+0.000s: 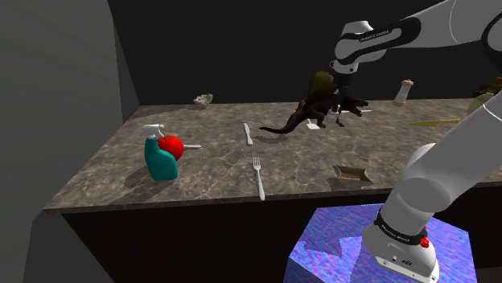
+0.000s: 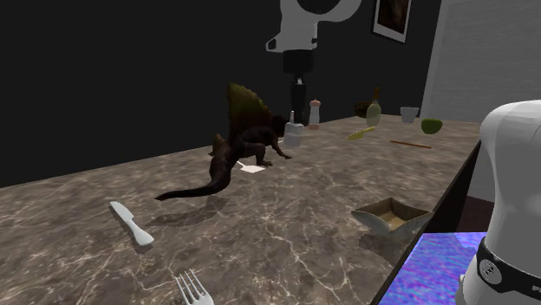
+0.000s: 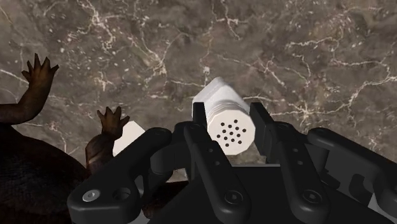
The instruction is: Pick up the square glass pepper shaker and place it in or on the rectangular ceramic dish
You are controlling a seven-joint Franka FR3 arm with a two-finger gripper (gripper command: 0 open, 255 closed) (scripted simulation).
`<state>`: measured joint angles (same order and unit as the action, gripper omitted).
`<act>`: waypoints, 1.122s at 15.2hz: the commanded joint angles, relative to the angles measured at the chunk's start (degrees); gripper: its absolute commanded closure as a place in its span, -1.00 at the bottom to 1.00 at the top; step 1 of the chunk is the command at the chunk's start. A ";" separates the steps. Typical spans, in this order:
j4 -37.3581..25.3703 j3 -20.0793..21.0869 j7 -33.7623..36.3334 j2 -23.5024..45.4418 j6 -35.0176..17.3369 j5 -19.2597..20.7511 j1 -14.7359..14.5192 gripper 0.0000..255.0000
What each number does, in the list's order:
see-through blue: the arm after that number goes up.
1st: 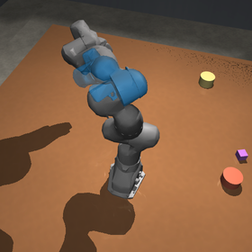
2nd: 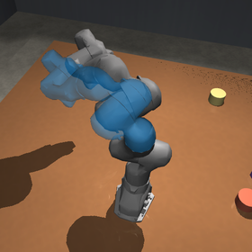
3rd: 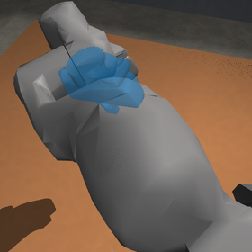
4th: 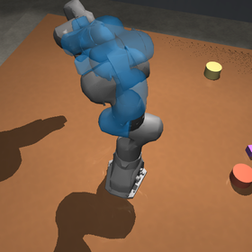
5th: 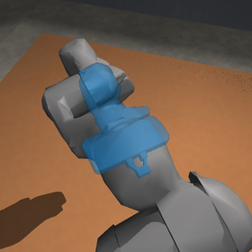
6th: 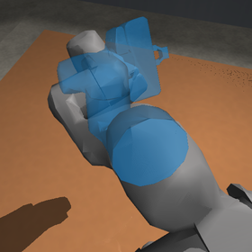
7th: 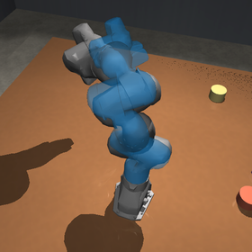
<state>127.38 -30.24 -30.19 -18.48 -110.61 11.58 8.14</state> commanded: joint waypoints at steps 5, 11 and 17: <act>10.65 5.76 6.17 -14.98 4.57 3.92 2.31 1.00; 19.31 11.80 10.52 -29.59 11.41 3.86 4.39 1.00; 25.50 18.18 14.02 -44.16 20.59 0.67 5.32 1.00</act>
<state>151.88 -13.29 -16.89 -60.11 -91.77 13.03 13.43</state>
